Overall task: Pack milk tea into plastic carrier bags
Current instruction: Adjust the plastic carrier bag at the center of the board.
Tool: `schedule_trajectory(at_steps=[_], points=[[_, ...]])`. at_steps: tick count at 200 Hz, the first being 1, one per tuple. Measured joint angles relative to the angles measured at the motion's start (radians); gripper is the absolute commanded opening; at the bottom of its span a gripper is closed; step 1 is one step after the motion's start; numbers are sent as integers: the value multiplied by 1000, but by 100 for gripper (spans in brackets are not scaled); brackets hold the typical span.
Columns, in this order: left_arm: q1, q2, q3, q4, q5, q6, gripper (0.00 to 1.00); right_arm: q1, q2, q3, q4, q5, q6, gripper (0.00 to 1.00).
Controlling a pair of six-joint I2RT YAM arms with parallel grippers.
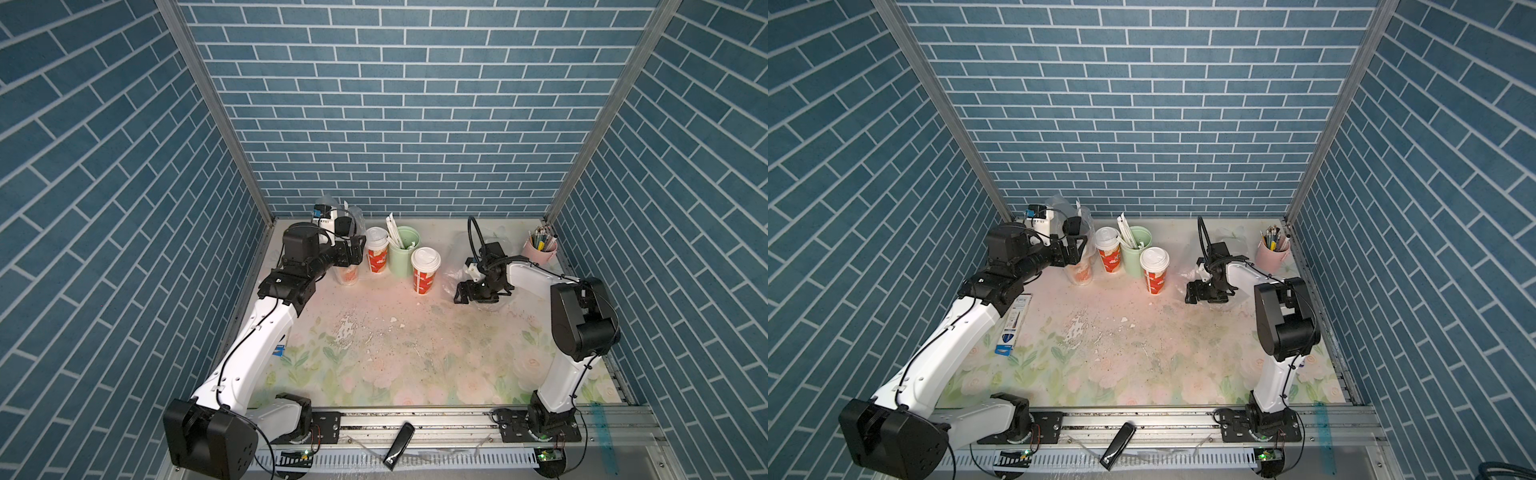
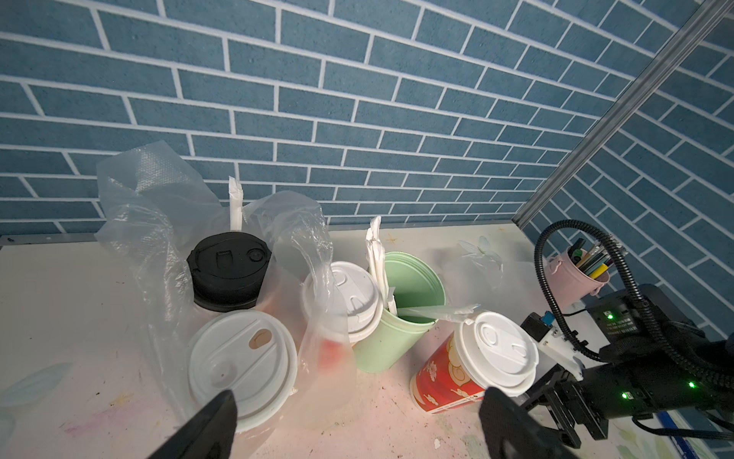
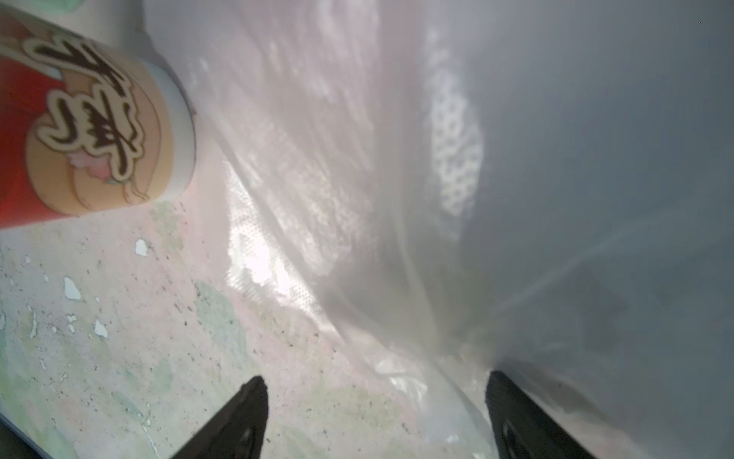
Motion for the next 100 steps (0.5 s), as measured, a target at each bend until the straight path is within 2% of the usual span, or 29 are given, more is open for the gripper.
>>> schedule_trajectory(at_steps=[40,100], points=[[0,-8,-18,-1,0,0,96,35,-11,-3,-11,2,1,81],[0,-39,-39,0,-2,0,97,89,-53,-18,-24,17,14,58]])
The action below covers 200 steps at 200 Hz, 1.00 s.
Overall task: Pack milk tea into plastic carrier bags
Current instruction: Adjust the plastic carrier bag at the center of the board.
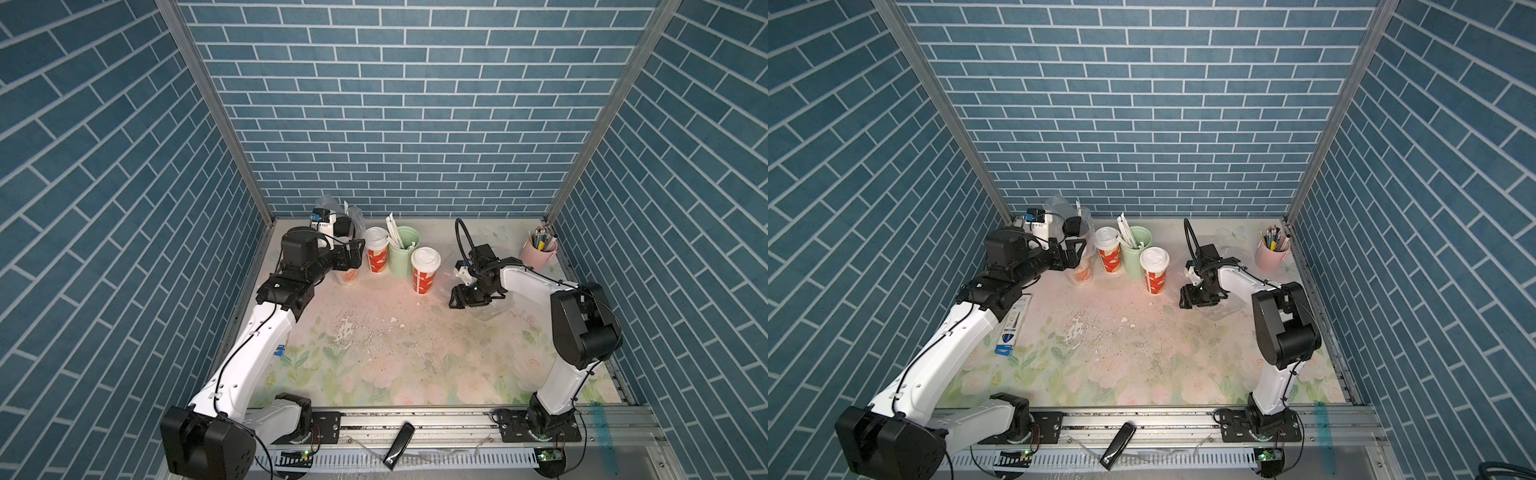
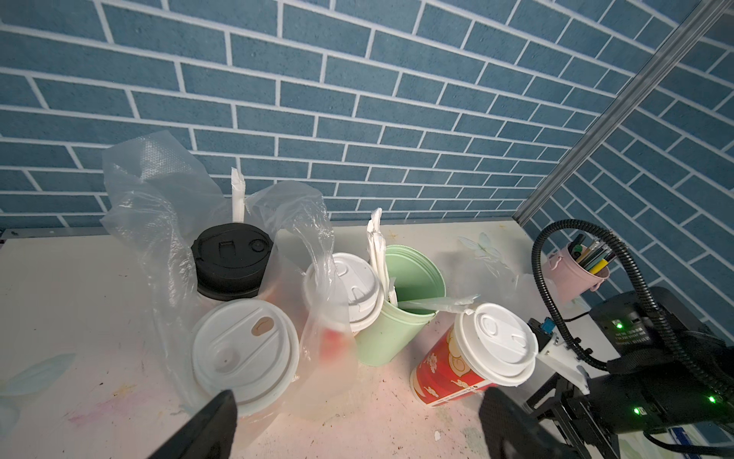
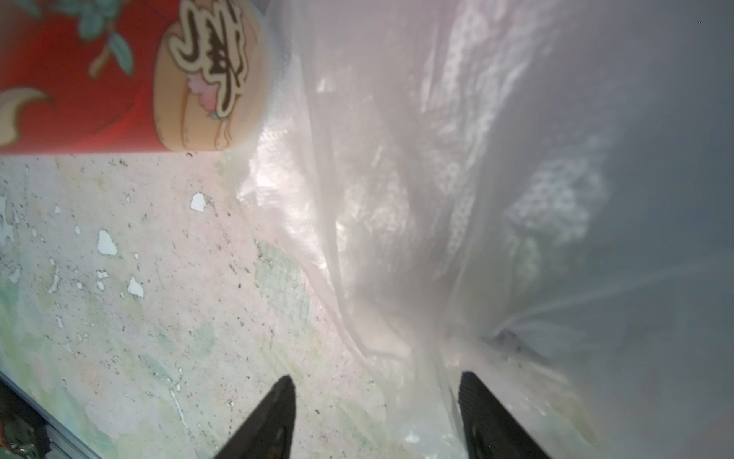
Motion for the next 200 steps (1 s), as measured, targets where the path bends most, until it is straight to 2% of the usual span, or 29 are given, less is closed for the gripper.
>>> schedule_trajectory(at_steps=[30,77,146,200], points=[[0,-3,-3,-1,-1,0,96,8,-4,-41,0,16,11,43],[0,-14,-10,-3,-2,0,96,29,-4,-50,1,32,32,0],[0,-28,-10,-4,-4,0,96,34,-74,-33,-73,75,42,0],[-9,-35,-10,-26,30,0,94,34,-248,-5,-175,104,69,0]])
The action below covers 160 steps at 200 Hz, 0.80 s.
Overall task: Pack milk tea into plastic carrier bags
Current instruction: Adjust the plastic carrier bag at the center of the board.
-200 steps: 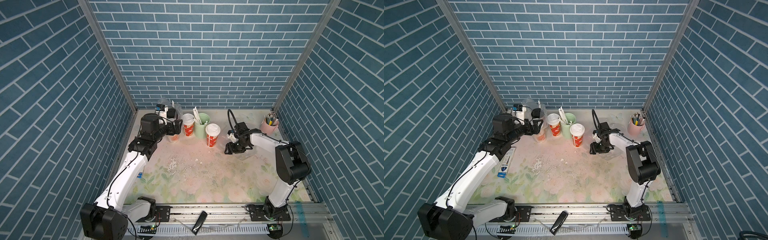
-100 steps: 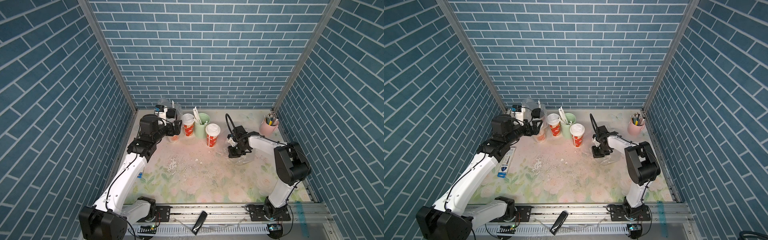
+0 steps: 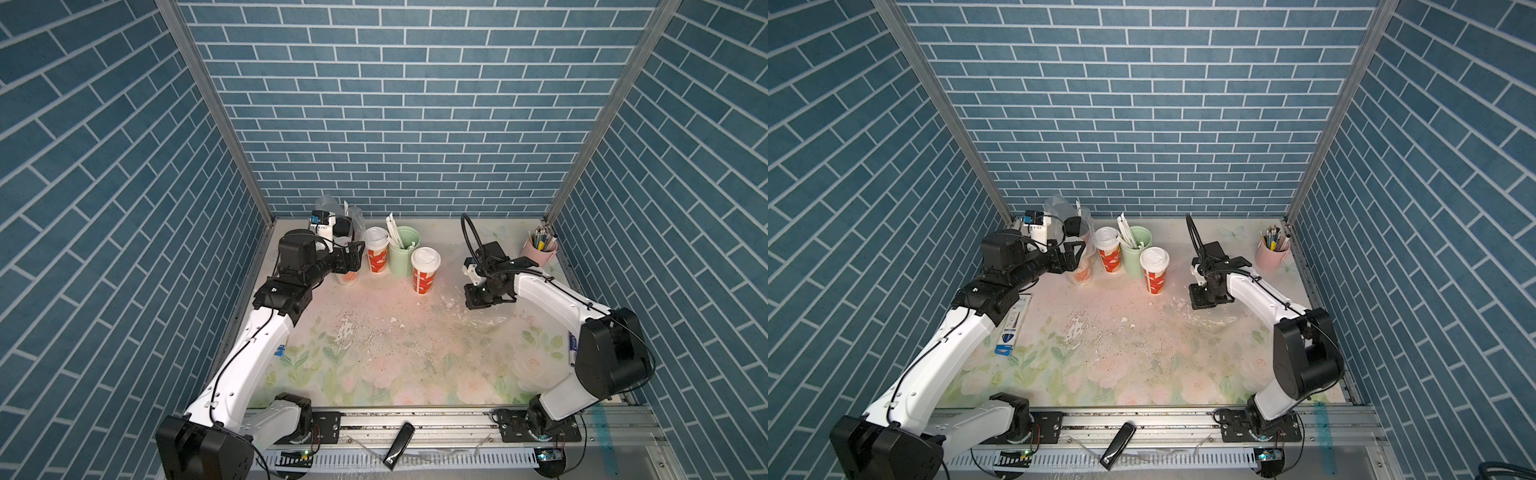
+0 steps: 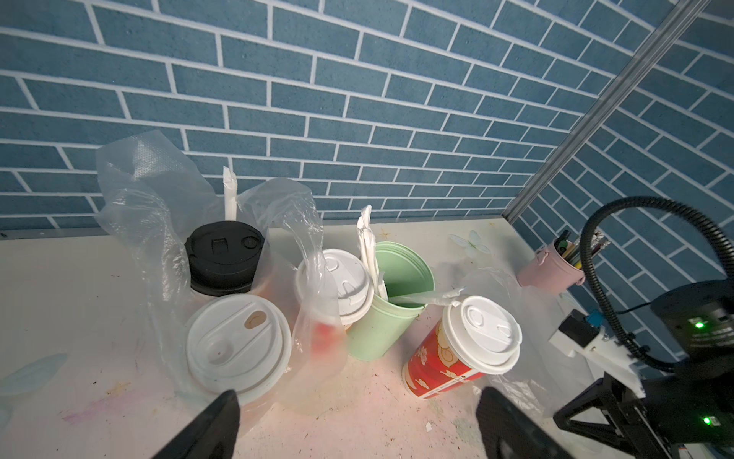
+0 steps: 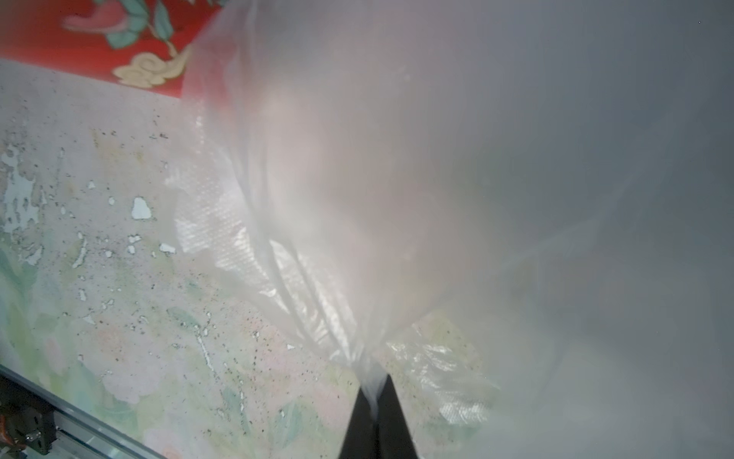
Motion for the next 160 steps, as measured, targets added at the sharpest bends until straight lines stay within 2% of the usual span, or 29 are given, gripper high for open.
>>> schedule_trajectory(at_steps=[35,73,111,160], points=[[-56,-22,0,-50,21,13,94,2,-139,1,-23,-19,50,0],[-174,-76,-11,-111,41,28,94,37,-254,1,3,-51,117,0],[-297,-104,-75,-139,65,-2,95,108,-273,1,74,-59,173,0],[-381,-104,-213,-86,94,-122,97,206,-253,19,174,-56,217,0]])
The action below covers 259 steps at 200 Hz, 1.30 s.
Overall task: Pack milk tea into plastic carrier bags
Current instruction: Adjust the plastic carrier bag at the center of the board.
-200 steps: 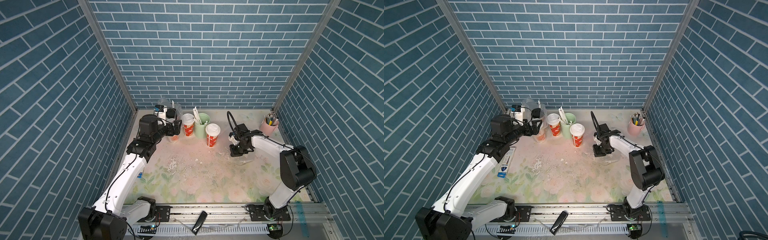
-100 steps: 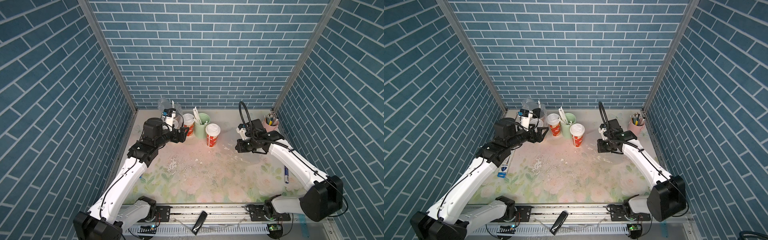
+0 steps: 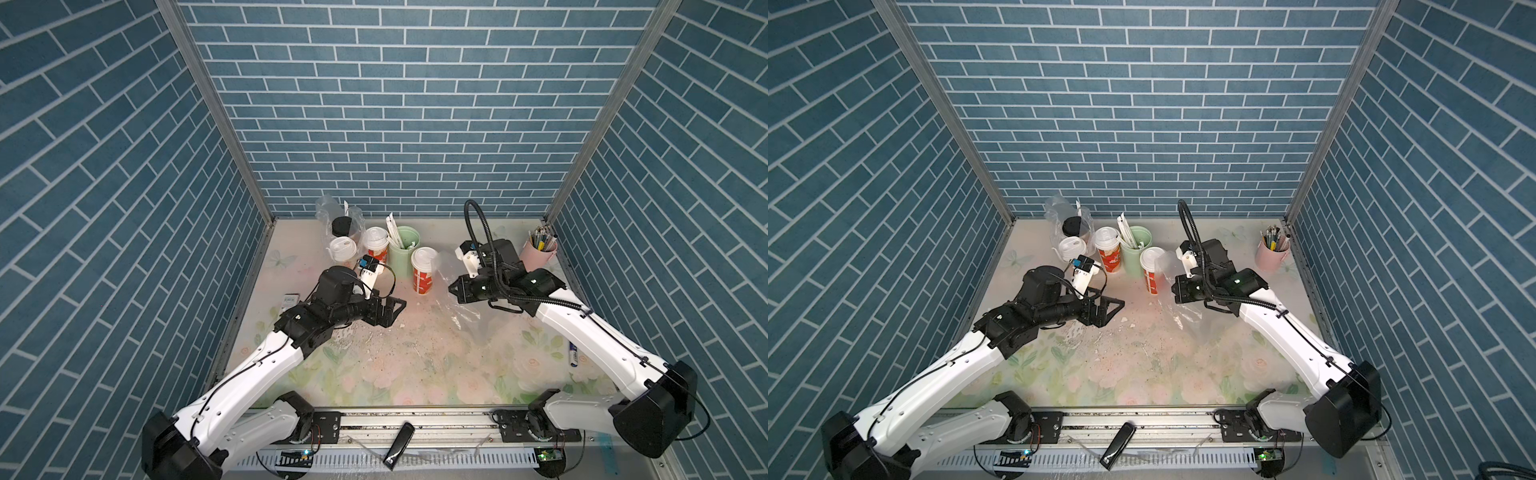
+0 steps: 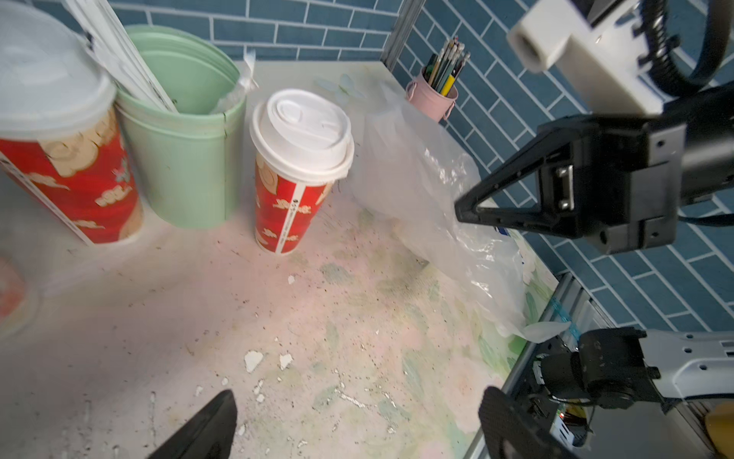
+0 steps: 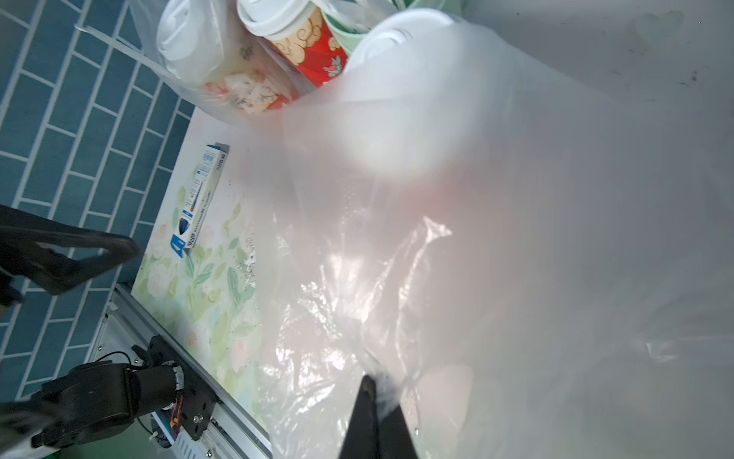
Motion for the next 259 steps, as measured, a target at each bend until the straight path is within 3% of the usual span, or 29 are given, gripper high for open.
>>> schedule_trajectory(at_steps=[122,161,216,259], points=[[-63,141,-31,287,42,-150,95,110,87,27,100,-4,27,0],[-65,207,-31,338,43,-166,87,113,91,55,108,-5,26,0],[-66,266,-35,380,30,-181,64,113,90,58,109,-11,26,0],[-67,305,-35,407,25,-190,53,113,71,58,108,-15,26,0]])
